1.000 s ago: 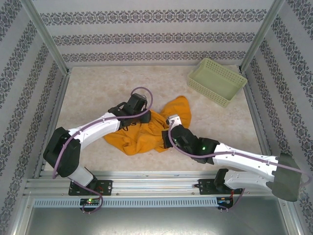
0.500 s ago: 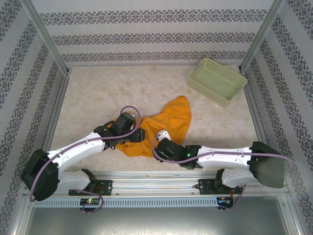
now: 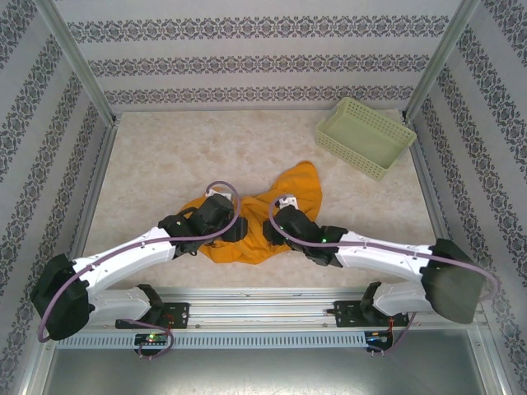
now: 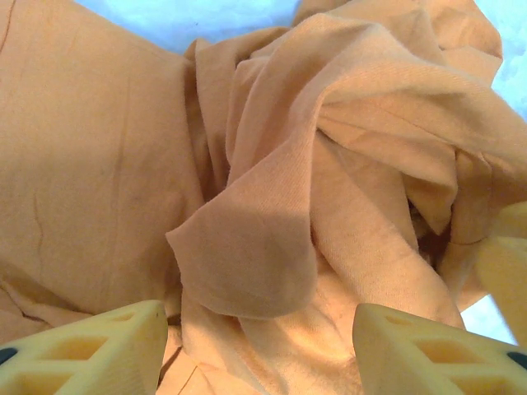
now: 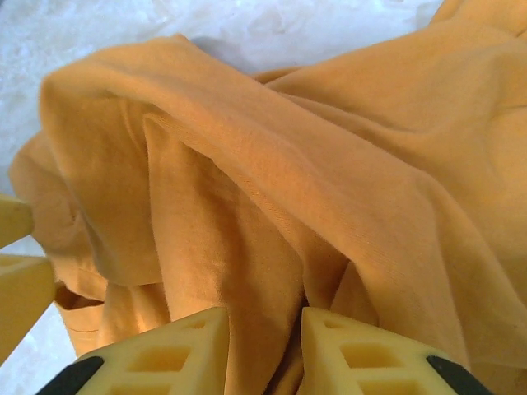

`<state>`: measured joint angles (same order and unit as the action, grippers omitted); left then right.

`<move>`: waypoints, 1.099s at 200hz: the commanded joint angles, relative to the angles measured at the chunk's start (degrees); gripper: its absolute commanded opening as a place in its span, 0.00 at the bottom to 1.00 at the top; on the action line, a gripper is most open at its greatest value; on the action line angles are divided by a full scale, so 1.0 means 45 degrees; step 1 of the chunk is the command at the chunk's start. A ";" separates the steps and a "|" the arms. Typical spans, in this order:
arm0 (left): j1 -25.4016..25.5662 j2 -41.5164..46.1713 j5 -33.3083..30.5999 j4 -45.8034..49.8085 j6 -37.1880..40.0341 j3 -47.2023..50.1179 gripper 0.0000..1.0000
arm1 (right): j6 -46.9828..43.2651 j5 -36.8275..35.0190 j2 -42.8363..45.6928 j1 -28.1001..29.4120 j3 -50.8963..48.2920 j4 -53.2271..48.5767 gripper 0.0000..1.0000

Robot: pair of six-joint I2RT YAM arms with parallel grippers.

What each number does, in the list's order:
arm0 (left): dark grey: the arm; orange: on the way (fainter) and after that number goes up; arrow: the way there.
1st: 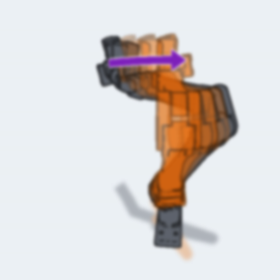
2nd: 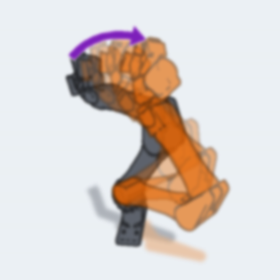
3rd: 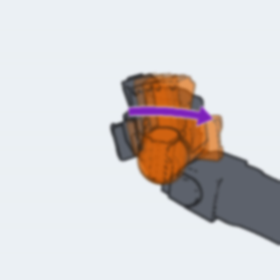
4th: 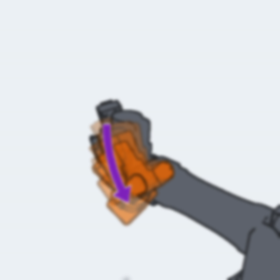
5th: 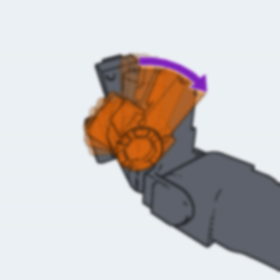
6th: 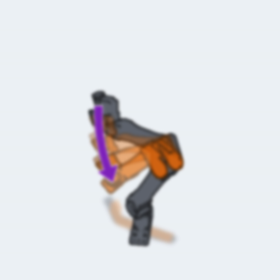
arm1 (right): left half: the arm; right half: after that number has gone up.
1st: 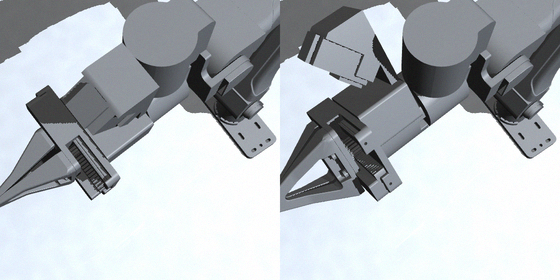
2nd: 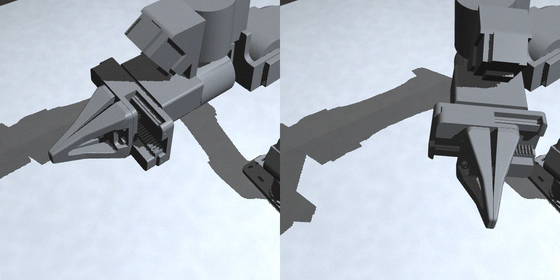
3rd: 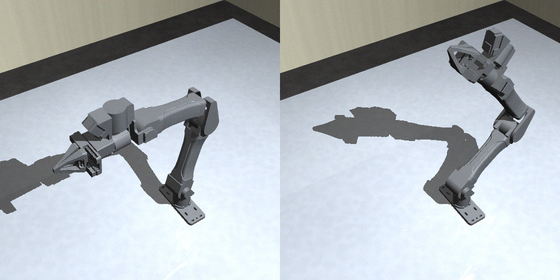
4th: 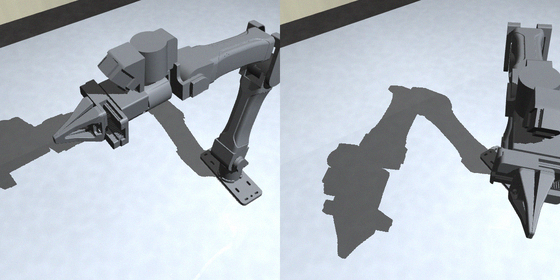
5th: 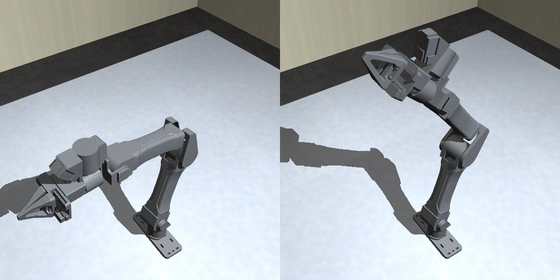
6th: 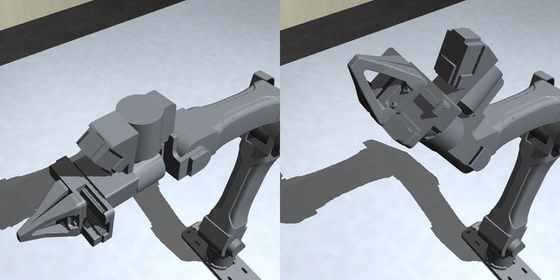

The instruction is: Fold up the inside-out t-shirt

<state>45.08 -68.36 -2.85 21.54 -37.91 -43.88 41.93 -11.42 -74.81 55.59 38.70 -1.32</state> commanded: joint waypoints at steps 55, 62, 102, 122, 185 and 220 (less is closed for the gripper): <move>0.1484 -0.0894 0.0633 -0.2348 -0.0619 0.0024 0.62 | 0.1036 0.0898 -0.1343 -0.1389 0.0306 0.0052 0.30; 0.1597 -0.1188 0.0704 -0.2497 -0.0624 -0.0045 0.63 | 0.1115 0.0902 -0.1412 -0.1467 0.0326 -0.0014 0.30; 0.1830 -0.2563 0.1089 -0.3328 -0.0888 -0.0232 0.63 | 0.1442 0.1065 -0.0989 -0.1690 -0.0143 0.0329 0.31; 0.1838 -0.3104 0.1181 -0.3593 -0.0915 -0.0338 0.61 | 0.1412 0.1141 -0.0770 -0.1680 -0.0325 0.0389 0.31; 0.1743 -0.2819 0.0128 -0.3113 -0.1027 0.0346 0.05 | 0.1481 0.1648 -0.1108 -0.1689 -0.0594 0.1003 0.29; 0.1604 -0.1158 -0.0499 -0.2819 -0.1238 0.1556 0.00 | 0.1273 0.1581 -0.1280 -0.1689 -0.0418 0.0842 0.29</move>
<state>52.49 -79.31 -1.34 7.64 -42.44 -40.32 47.88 -4.82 -79.59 48.47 36.56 2.04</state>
